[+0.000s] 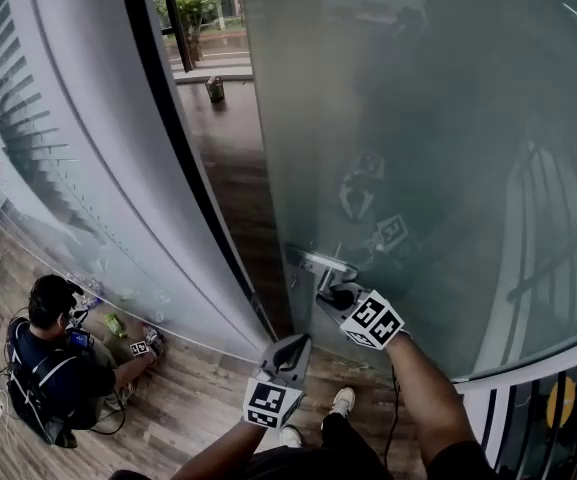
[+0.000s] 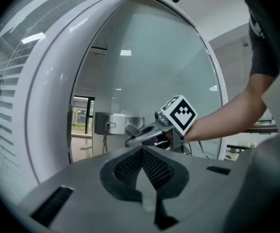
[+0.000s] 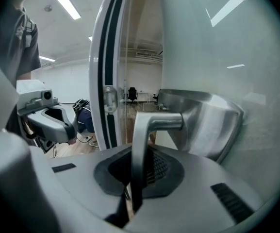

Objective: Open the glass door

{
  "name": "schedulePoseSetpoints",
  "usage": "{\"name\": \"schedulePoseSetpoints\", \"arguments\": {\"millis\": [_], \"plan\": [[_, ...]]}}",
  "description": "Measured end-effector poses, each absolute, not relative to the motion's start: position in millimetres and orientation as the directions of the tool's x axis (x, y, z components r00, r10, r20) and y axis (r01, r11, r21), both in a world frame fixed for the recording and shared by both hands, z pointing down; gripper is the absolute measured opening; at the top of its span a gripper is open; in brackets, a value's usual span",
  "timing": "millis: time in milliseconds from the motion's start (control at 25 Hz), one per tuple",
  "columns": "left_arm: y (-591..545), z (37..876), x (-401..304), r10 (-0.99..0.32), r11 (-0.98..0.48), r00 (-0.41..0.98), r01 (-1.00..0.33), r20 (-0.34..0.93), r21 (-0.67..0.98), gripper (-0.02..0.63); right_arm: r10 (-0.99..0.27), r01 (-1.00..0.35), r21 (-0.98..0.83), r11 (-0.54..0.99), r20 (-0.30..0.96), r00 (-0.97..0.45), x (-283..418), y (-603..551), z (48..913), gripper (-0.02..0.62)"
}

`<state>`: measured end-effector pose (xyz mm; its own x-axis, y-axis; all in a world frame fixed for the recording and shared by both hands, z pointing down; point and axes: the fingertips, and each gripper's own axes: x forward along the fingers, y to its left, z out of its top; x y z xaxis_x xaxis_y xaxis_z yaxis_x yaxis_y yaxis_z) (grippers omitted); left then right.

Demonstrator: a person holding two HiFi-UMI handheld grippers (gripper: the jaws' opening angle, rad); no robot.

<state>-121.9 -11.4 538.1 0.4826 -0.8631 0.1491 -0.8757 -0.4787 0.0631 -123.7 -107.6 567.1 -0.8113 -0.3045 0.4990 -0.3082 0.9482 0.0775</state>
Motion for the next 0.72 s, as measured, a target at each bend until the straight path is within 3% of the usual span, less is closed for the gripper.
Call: {"name": "schedulePoseSetpoints", "arguments": {"millis": [360,720], "plan": [[-92,547,-95,-0.895,-0.411,0.415,-0.910,0.161,0.057,0.003,-0.400,-0.399,0.122,0.909,0.524,-0.752,-99,-202,572,0.017],[-179,519,-48,-0.920,-0.352,0.354,-0.935,0.165,0.046,0.003,-0.432,-0.482,0.044,0.875,0.521,-0.736,-42,-320,557,0.016]]}}
